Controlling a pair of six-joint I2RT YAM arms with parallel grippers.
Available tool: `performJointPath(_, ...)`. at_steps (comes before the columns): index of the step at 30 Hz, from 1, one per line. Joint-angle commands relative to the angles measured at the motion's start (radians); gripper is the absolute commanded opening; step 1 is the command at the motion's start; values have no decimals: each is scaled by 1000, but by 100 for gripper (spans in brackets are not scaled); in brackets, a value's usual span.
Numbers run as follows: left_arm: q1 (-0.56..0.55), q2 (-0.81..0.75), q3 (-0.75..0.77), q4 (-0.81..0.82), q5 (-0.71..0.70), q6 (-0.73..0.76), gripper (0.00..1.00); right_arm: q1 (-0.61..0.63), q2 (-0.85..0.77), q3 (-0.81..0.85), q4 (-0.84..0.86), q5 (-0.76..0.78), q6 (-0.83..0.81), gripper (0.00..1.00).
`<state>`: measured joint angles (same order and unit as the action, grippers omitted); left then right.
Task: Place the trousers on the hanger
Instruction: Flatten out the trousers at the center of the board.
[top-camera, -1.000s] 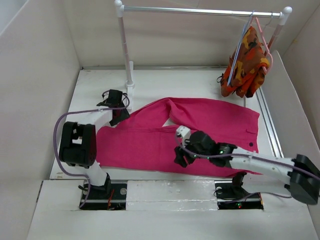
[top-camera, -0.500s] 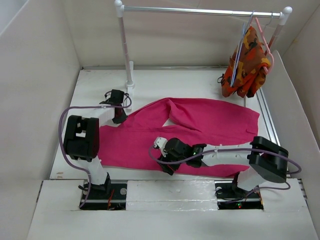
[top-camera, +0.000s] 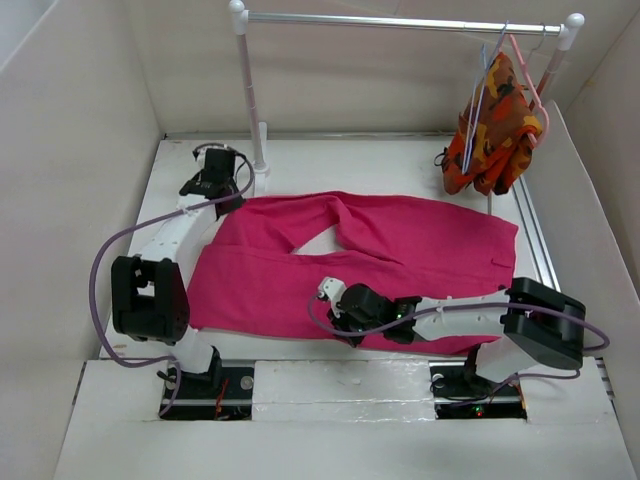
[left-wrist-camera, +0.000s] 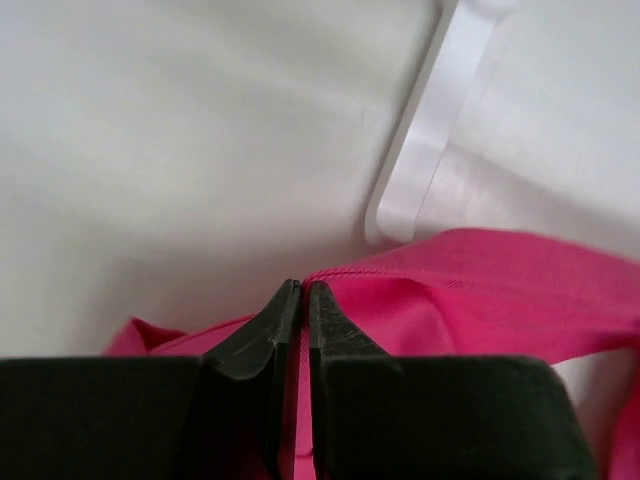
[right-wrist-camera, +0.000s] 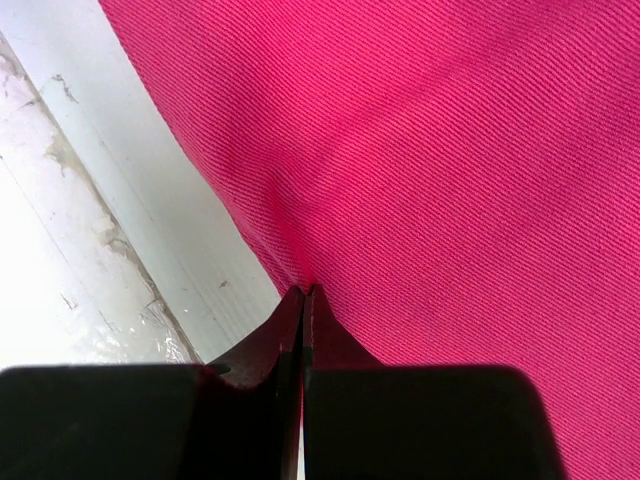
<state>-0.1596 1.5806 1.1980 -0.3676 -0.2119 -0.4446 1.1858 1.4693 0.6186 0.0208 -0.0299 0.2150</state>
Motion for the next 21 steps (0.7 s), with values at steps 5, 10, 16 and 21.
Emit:
performJointPath(5,12,-2,204,-50,-276,84,0,31,-4,-100,-67,-39,17,0)
performJointPath(10,-24,134,451,-108,-455,167,0,40,-17,-88,-91,-45,17,0)
performJointPath(16,35,338,627,-246,-292,84,77,40,-35,-50,-149,-15,17,0)
performJointPath(21,95,162,365,-142,-216,32,80,40,-63,-23,-153,-10,12,18)
